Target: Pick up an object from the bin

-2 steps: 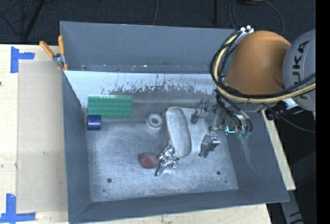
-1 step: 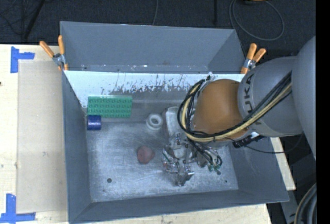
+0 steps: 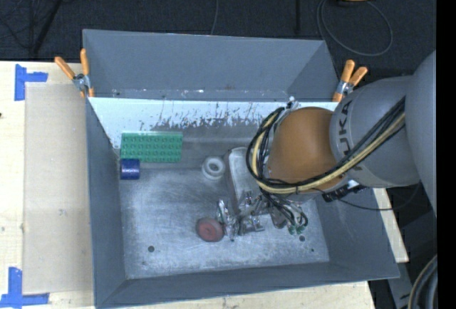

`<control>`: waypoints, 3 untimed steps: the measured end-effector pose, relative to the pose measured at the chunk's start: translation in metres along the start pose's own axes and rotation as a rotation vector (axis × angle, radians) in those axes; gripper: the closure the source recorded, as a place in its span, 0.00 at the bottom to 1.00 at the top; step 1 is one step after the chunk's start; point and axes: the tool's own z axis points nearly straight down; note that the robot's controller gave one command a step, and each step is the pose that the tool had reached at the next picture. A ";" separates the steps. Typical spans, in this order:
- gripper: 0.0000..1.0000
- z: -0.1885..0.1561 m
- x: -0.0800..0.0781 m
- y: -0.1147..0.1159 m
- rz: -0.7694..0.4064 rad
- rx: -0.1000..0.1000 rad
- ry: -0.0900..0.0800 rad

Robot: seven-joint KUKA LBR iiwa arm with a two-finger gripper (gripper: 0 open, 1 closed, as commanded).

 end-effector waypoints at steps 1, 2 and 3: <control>0.00 0.000 0.000 0.000 0.000 0.000 0.000; 1.00 0.000 0.000 0.000 0.000 0.000 0.000; 0.00 0.000 0.000 0.000 0.000 0.000 0.000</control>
Offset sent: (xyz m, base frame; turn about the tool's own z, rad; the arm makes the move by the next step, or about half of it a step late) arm 0.0000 0.0000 0.0000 0.0000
